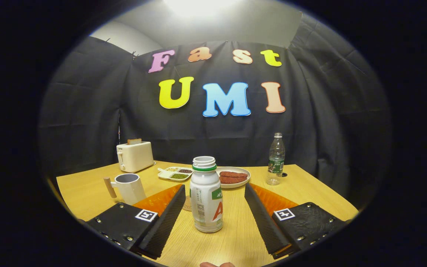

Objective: Take the bottle from table, then pour the juice into the cup, finally place the bottle on the coaster

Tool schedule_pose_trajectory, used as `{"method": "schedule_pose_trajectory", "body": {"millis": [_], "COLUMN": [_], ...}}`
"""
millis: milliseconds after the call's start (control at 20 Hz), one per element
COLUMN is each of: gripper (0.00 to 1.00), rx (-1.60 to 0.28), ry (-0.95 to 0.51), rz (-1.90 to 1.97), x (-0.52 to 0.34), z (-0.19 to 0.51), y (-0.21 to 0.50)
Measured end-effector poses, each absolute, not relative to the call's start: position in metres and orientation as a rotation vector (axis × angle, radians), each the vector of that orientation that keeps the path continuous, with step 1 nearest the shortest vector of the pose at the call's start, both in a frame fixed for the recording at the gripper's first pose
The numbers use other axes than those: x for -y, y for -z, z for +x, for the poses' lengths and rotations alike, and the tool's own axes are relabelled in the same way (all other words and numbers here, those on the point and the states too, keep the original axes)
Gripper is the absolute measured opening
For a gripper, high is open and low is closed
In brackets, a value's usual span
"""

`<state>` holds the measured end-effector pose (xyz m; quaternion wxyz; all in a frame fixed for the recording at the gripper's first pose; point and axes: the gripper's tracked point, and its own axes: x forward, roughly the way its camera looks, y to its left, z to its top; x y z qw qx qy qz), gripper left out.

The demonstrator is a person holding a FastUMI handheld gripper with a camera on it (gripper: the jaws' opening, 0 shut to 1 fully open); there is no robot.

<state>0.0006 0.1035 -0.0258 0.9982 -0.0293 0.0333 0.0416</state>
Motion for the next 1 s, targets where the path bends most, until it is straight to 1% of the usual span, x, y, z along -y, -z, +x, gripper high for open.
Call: {"method": "schedule_pose_trajectory", "body": {"millis": [550, 800, 850, 900, 950, 1000], "gripper": [0.98, 0.98, 0.96, 0.88, 0.83, 0.74], "rx": [-0.138, -0.146, -0.149, -0.161, -0.164, -0.166], "ry": [-0.076, -0.040, -0.033, -0.035, -0.033, -0.033], "rz": [-0.059, -0.083, -0.080, -0.078, -0.083, -0.096], "x": [-0.121, -0.117, -0.117, -0.118, -0.119, -0.120], "z": [0.050, 0.069, 0.073, 0.076, 0.075, 0.077], "y": [0.067, 0.075, 0.078, 0.083, 0.084, 0.083]}}
